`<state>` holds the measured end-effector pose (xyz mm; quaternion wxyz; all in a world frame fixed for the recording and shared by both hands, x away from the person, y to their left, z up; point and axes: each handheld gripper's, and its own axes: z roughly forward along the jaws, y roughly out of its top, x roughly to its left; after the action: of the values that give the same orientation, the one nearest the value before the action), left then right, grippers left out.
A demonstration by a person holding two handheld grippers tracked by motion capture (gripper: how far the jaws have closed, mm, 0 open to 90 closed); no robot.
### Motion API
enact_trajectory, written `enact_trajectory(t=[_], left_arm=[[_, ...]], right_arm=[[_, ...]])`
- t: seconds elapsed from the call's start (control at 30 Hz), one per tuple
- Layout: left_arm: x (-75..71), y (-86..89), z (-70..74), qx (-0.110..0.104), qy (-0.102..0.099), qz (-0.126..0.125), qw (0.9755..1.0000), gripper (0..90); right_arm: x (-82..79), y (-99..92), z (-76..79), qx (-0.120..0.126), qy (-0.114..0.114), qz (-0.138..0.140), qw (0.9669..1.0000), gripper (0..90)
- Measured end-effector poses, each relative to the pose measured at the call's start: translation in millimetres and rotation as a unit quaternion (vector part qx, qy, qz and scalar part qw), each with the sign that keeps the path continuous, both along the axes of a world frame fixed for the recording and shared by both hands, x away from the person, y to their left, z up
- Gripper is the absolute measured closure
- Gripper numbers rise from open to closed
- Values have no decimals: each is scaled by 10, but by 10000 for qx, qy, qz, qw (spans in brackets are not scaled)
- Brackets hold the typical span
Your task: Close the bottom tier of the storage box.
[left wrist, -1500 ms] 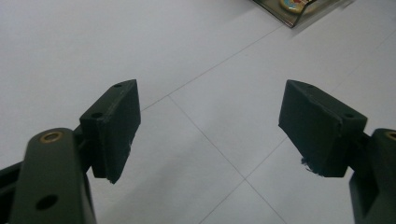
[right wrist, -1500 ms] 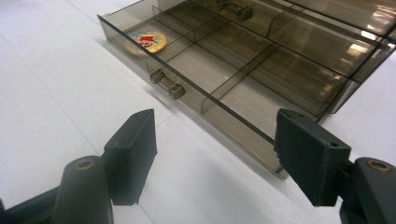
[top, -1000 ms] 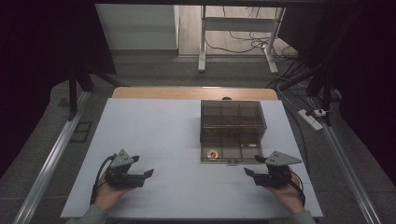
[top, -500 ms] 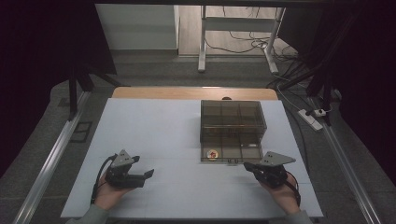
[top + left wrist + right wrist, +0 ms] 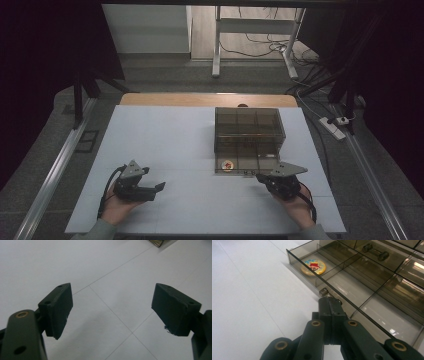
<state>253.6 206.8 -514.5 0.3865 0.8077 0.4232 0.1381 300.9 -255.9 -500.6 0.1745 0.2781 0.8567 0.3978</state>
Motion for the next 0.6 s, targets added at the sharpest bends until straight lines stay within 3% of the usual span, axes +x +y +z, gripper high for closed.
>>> enact_trajectory(t=[0.3,0.6], left_arm=[[15,-12,-15,48,80,17,10000,159],[21,-13,-19,65,96,30,9999,158]], right_arm=[[60,81,-64,-66,79,86,9999,900],[147,166,-136,-321,215,-78,9992,900]])
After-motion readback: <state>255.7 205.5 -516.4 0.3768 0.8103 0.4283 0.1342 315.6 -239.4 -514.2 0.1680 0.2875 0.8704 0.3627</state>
